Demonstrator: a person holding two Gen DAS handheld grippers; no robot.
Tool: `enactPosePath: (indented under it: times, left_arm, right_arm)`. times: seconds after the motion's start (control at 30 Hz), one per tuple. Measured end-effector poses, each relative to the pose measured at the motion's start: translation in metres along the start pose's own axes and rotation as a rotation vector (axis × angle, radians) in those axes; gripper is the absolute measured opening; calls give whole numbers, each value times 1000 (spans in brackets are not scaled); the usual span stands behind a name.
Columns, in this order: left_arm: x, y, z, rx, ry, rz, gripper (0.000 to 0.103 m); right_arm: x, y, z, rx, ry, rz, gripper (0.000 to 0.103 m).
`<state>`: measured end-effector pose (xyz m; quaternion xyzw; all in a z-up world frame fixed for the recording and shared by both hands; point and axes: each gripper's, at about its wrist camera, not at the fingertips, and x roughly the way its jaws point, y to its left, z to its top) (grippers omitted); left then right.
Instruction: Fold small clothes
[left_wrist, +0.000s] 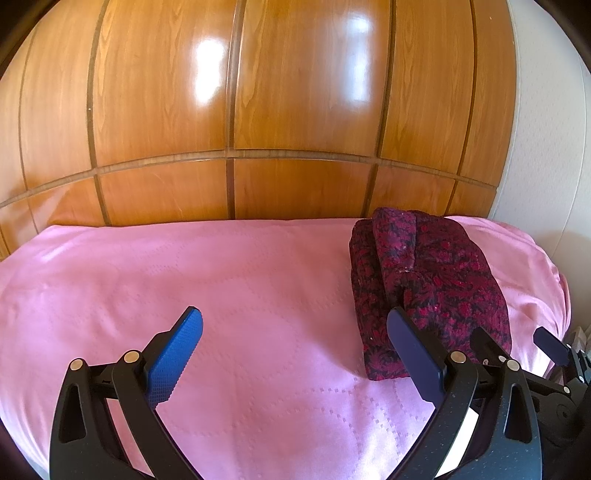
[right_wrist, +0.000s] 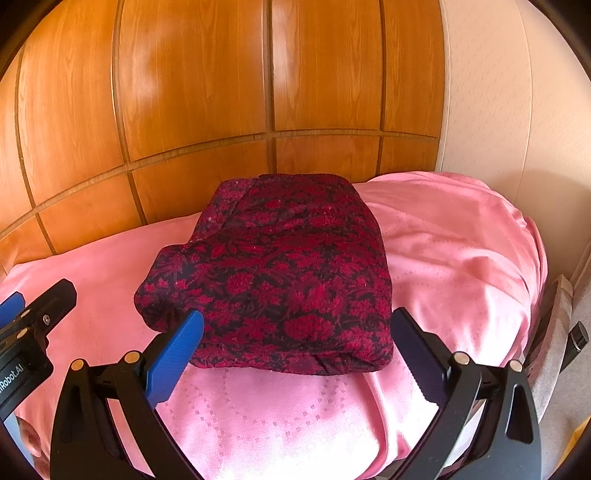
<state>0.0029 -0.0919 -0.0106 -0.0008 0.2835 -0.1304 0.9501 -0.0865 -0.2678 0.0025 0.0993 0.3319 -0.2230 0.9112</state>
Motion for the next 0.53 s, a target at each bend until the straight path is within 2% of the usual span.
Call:
enactPosePath:
  times: [0.33, 0.43, 0.53]
  left_arm:
    - [10, 1, -5, -1, 30, 12, 99]
    - [15, 4, -7, -15, 52, 21, 99]
    - [23, 9, -10, -29, 77, 28, 99]
  right_arm:
    - [6, -4, 3, -2, 14, 47, 101]
    - [6, -19, 16, 20, -7, 82, 101]
    - [16, -51, 38, 74, -24, 50, 101]
